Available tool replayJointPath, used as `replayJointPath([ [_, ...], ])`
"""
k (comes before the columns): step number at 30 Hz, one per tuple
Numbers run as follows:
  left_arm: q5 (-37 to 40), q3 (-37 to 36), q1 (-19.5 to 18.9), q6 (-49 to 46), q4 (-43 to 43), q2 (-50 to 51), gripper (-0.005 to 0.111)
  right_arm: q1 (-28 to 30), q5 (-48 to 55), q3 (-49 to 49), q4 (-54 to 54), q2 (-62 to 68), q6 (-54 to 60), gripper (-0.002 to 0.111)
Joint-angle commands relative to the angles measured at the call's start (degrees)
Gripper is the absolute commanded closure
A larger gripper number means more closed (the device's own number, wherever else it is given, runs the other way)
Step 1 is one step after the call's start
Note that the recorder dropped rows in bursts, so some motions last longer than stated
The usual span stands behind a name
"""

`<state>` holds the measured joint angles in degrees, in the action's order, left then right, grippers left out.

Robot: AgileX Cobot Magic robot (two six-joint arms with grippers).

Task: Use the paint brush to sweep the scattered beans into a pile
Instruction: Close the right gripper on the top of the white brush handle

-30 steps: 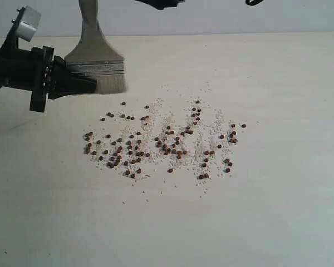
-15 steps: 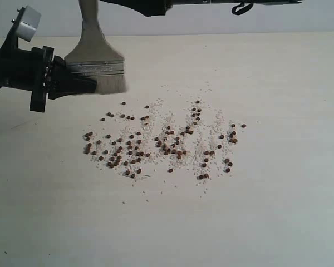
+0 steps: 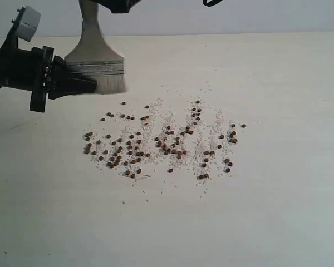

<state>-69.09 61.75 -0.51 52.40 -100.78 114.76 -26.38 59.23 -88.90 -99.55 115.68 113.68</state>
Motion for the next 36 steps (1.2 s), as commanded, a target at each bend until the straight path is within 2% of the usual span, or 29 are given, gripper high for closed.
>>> replayJointPath([
  [1, -0.87, 0.32, 0.15, -0.16, 0.83, -0.1, 0.107, -0.21, 1.24, -1.26, -0.39, 2.5, -2.03, 0.053],
  [11, -0.87, 0.32, 0.15, -0.28, 0.83, -0.1, 0.107, -0.21, 4.39, -3.36, -0.39, 3.77, -4.46, 0.057],
  [13, -0.87, 0.32, 0.15, -0.28, 0.83, -0.1, 0.107, -0.21, 4.27, -3.52, -0.39, 3.77, -5.03, 0.061],
  [15, -0.87, 0.32, 0.15, -0.28, 0.83, -0.1, 0.107, -0.21, 3.3, -3.52, -0.39, 3.92, -6.12, 0.071],
  [20, -0.87, 0.32, 0.15, -0.28, 0.83, -0.1, 0.107, -0.21, 2.89, -3.52, -0.39, 4.06, -3.24, 0.108],
  [33, -0.87, 0.32, 0.15, -0.11, 1.11, -0.1, 0.106, -0.21, -2.28, -3.52, -0.39, 3.95, -6.34, 0.108],
  [36, -0.87, 0.32, -0.11, 0.59, 2.59, -0.1, 0.098, 0.06, -4.82, -3.52, -0.39, 3.38, -6.45, 0.108],
])
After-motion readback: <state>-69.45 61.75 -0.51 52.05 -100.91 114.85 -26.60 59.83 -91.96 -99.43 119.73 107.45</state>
